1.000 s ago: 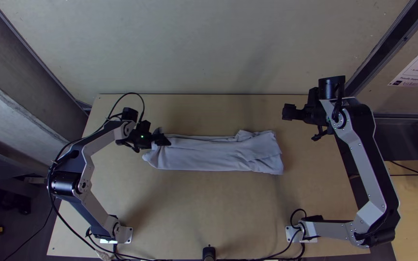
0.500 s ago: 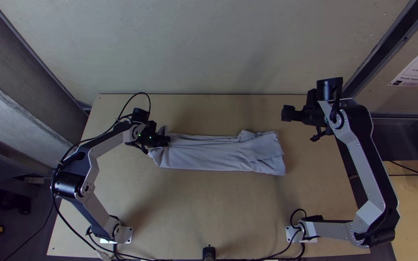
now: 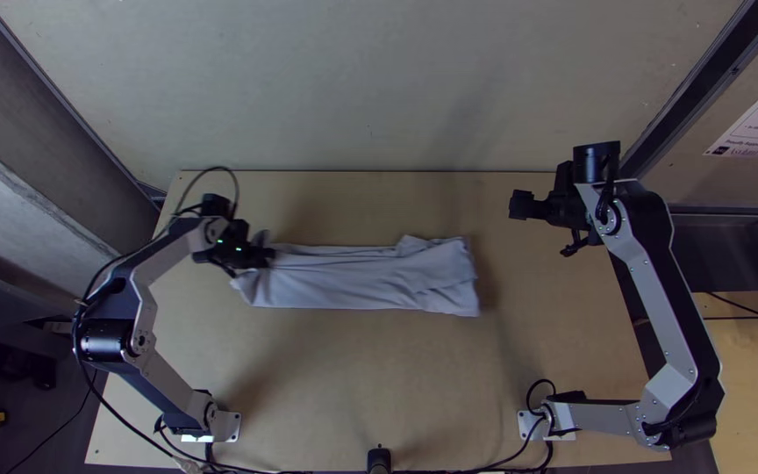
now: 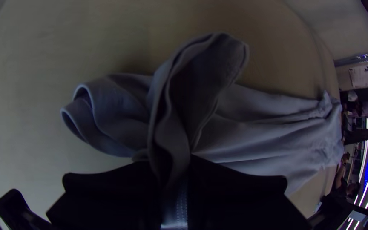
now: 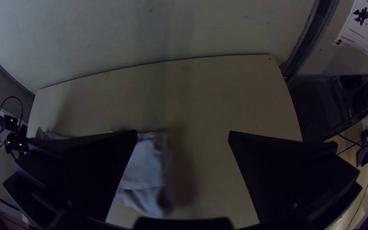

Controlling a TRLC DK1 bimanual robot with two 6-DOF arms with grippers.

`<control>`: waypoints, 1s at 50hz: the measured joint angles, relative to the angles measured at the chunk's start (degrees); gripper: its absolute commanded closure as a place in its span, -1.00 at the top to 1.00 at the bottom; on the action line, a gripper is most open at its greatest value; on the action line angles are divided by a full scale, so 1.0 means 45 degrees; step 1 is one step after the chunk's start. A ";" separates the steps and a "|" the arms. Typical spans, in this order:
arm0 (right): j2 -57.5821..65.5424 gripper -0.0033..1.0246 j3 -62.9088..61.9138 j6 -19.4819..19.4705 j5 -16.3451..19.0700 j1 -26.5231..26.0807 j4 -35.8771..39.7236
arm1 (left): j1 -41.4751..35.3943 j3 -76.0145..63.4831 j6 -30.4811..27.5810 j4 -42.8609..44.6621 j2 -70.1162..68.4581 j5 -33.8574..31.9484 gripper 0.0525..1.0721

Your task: Fold the t-shirt

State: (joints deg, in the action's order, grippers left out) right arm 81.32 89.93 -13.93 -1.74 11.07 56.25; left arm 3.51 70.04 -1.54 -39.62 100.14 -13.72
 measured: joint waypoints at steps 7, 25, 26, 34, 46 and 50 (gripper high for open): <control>0.0000 0.92 -0.0087 0.0000 0.0005 0.0039 -0.0136 | 0.1894 0.0515 -0.1651 -0.0767 0.0000 0.0933 -0.95; 0.0015 0.92 -0.0384 -0.0262 0.0000 0.0301 -0.0709 | 0.5037 0.2176 -0.6052 -0.1025 -0.0170 0.3016 -0.95; 0.0024 0.92 -0.0389 -0.0282 0.0000 0.0330 -0.0704 | 0.5090 0.2234 -0.6256 -0.1015 -0.0209 0.3220 -0.95; 0.0087 0.92 -0.0408 -0.0287 0.0005 0.0374 -0.0738 | 0.5105 0.2681 -0.7635 -0.0971 -0.0826 0.4167 -0.95; 0.0107 0.92 -0.0408 -0.0442 0.0000 0.0374 -0.0738 | 0.3745 0.3546 -0.8626 -0.2322 -0.2059 0.5265 -0.95; 0.0107 0.92 -0.0408 -0.0476 0.0005 0.0374 -0.0743 | 0.3118 0.3857 -0.8684 -0.3011 -0.2331 0.5455 -0.95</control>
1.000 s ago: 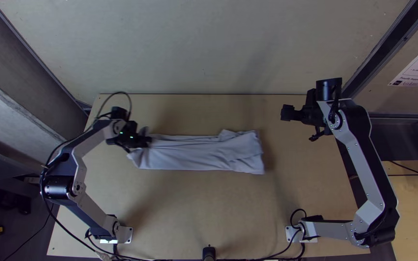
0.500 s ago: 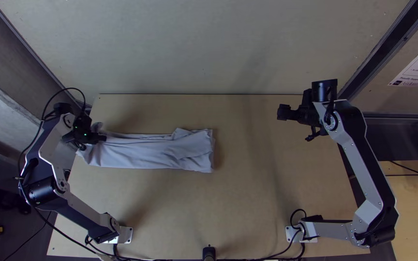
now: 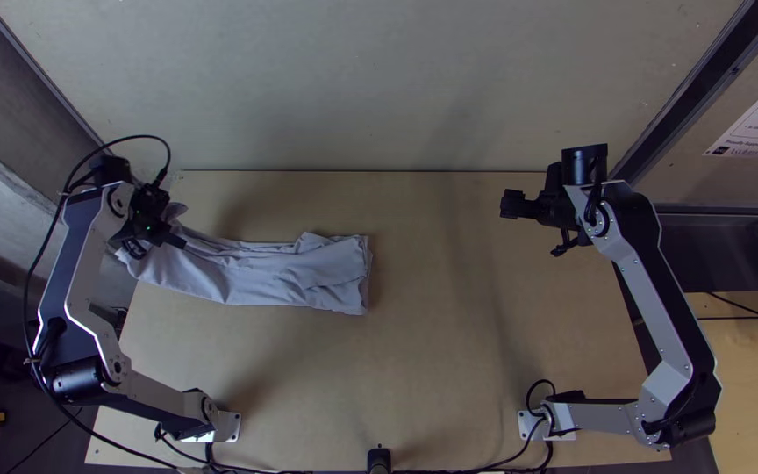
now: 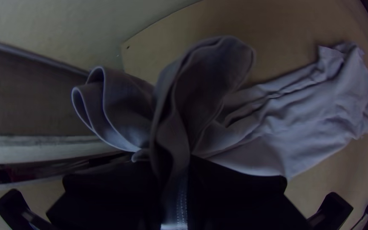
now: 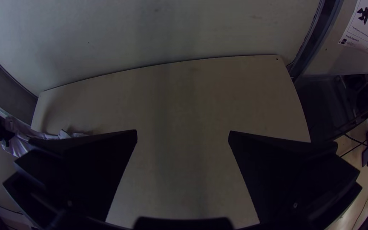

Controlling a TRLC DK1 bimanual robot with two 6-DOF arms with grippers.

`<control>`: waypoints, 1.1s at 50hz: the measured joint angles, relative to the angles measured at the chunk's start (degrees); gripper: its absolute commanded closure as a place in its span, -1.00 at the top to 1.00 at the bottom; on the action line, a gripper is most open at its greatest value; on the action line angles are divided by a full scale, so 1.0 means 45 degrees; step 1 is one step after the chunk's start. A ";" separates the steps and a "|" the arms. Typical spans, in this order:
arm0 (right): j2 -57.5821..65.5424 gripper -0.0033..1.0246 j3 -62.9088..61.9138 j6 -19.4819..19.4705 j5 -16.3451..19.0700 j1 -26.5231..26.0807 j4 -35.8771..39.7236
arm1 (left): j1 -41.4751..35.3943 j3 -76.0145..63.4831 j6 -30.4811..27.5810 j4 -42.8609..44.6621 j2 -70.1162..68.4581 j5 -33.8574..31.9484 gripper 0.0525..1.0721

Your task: Fold the t-shirt

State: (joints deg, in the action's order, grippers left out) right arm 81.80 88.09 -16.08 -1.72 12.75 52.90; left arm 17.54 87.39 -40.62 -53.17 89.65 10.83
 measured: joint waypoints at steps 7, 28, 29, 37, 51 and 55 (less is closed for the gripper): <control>0.0000 0.92 -0.0039 0.0000 -0.0005 0.0000 0.0000 | -0.0967 0.0520 0.0058 -0.1321 -0.0204 0.0102 -0.95; 0.0000 0.92 -0.0194 -0.0092 -0.0005 0.0000 -0.0039 | -0.4779 0.2637 0.3070 -0.4575 0.0855 0.0185 -0.95; 0.0000 0.92 -0.0219 -0.0092 0.0000 0.0000 -0.0044 | -0.4998 0.2754 0.3264 -0.4668 0.1005 0.0185 -0.95; -0.0005 0.92 -0.0330 -0.0097 -0.0005 0.0000 -0.0039 | -0.6407 0.3036 0.4682 -0.4964 0.2011 0.0185 -0.95; -0.0015 0.92 -0.0617 -0.0097 -0.0005 -0.0005 -0.0039 | -0.8170 0.3993 0.6858 -0.5314 0.3444 0.0078 -0.95; -0.0024 0.92 -0.0665 -0.0097 0.0000 -0.0005 -0.0053 | -0.8626 0.4163 0.7315 -0.5328 0.3725 0.0044 -0.95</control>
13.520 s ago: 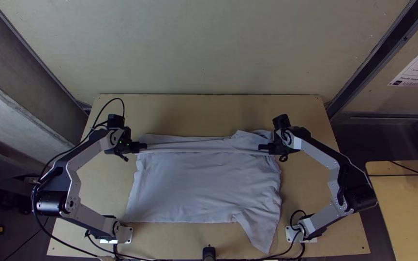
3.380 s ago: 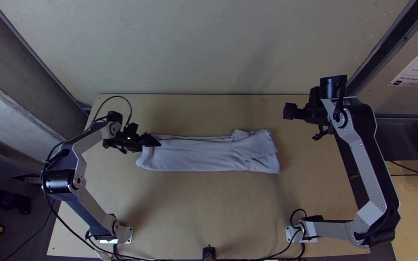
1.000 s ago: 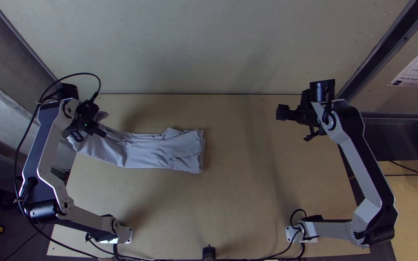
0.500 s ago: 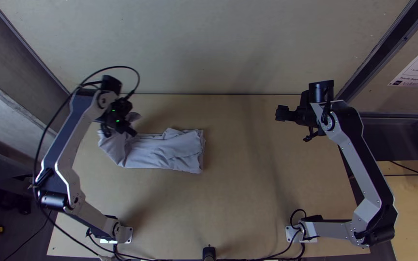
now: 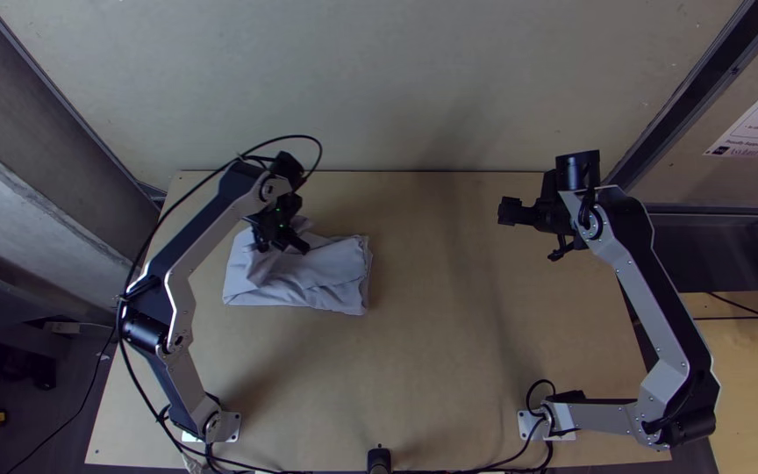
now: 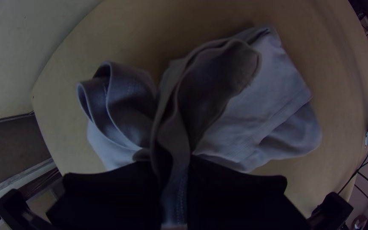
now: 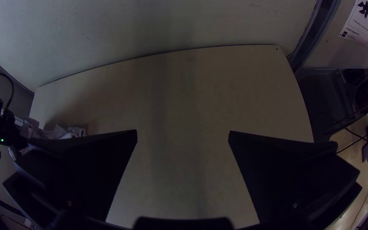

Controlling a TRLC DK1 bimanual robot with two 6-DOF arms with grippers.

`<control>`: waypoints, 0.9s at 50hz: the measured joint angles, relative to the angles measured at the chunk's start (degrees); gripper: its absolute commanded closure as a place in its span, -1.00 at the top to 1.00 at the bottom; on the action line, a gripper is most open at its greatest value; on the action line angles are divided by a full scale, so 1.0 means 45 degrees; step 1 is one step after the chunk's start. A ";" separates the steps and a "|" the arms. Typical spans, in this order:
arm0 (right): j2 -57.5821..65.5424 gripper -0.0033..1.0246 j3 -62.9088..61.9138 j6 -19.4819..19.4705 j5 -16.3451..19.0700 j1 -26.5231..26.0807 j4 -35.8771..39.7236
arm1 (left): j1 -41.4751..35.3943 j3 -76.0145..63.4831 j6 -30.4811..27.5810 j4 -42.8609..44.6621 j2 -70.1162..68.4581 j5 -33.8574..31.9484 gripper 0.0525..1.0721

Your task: Fold the t-shirt

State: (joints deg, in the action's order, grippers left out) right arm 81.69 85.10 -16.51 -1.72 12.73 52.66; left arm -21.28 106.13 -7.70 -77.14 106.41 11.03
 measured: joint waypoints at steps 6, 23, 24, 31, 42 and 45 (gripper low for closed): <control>0.0000 0.92 0.0000 0.0000 0.0000 0.0005 -0.0019 | -0.0656 0.0233 0.0588 -0.0044 0.0510 -0.0136 -0.95; -0.0015 0.92 -0.0505 -0.0005 -0.0005 0.0005 -0.0267 | -0.1933 0.1287 0.2064 -0.0233 0.2249 -0.1360 0.91; -0.0015 0.92 -0.0529 0.0000 -0.0005 0.0005 -0.0267 | -0.1977 0.1413 0.2118 -0.0330 0.2346 -0.1525 0.91; -0.0058 0.92 -0.0782 0.0000 -0.0005 0.0005 -0.0369 | -0.2346 0.3065 0.2992 -0.0957 0.3376 -0.3944 0.91; -0.0087 0.92 -0.0913 0.0000 -0.0005 0.0005 -0.0563 | -0.2841 0.4741 0.5202 0.0874 0.4784 -0.8359 0.91; -0.0102 0.92 -0.0913 0.0000 -0.0005 0.0005 -0.0563 | -0.2890 0.4974 0.5547 0.1195 0.4959 -0.8859 0.91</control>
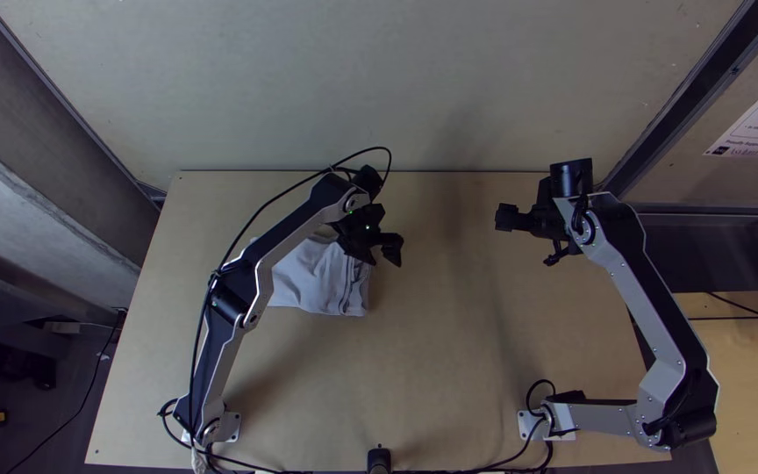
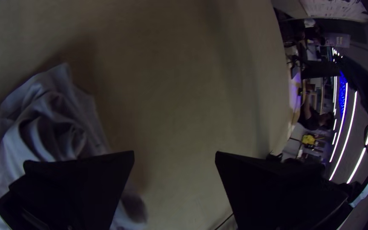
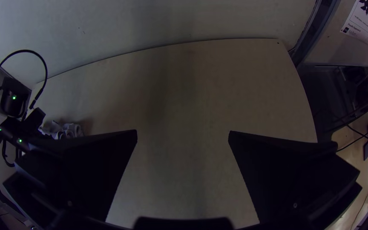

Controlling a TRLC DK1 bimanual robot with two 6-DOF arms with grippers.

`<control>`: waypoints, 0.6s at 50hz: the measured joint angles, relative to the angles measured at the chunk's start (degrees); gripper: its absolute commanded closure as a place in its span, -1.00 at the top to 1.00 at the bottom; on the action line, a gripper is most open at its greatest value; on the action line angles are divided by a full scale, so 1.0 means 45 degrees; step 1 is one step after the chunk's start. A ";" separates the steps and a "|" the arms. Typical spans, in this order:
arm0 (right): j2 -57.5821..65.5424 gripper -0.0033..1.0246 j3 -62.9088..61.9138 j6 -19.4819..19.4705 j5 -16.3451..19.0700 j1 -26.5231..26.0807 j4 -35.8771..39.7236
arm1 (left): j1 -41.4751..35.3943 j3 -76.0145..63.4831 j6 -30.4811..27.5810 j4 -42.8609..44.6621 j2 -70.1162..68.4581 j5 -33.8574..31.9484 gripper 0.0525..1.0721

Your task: Fold the t-shirt

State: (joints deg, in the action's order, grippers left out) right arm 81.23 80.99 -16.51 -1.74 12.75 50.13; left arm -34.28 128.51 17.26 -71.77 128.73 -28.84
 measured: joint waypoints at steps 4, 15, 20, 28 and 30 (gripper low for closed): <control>-0.0034 0.92 0.0000 0.0000 0.0000 0.0000 -0.0005 | -0.0005 0.0058 0.0136 0.0078 0.0005 -0.0141 0.91; -0.0209 0.92 0.0000 0.0005 0.0000 0.0000 -0.0189 | 0.0049 0.0160 0.0170 0.0078 0.0000 0.0000 0.91; -0.0238 0.92 0.0019 0.0010 0.0000 -0.0005 -0.0398 | 0.0078 0.0131 -0.0034 0.0078 -0.0214 0.1428 0.91; -0.0238 0.92 0.0389 0.0170 0.0000 -0.0005 -0.0680 | 0.0359 -0.0189 -0.0767 0.0078 -0.1438 0.3716 0.91; -0.0238 0.92 0.0568 0.0262 0.0000 -0.0005 -0.0772 | 0.0505 -0.0228 -0.1010 0.0078 -0.1870 0.4129 0.91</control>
State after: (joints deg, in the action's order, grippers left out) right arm 80.16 83.55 -15.33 -1.74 12.73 46.65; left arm -32.01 127.48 12.71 -71.42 120.31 -10.26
